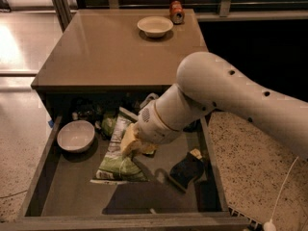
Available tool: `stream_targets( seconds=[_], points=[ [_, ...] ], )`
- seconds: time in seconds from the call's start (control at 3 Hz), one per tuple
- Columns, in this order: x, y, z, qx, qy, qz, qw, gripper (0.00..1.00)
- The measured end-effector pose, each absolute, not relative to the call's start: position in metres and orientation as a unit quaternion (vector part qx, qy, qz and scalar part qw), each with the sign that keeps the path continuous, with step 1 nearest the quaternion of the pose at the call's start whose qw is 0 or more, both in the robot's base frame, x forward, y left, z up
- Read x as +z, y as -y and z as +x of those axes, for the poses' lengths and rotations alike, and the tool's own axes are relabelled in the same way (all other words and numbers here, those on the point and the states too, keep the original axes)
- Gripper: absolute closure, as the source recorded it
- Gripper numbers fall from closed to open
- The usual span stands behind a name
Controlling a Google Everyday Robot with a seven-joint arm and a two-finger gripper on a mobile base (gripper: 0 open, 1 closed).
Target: Pick green jalapeno chip bag from top drawer and place on counter
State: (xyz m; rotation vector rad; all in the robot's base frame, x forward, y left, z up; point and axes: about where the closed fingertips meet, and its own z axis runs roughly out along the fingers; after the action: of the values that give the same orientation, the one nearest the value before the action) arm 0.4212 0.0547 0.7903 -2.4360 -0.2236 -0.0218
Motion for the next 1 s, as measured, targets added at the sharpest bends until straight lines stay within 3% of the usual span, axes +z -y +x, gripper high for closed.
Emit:
stream_targets(
  seconds=[1.0],
  points=[
    [0.910,-0.023,0.462,-0.188,0.054,-0.931,0.308,1.00]
  ],
)
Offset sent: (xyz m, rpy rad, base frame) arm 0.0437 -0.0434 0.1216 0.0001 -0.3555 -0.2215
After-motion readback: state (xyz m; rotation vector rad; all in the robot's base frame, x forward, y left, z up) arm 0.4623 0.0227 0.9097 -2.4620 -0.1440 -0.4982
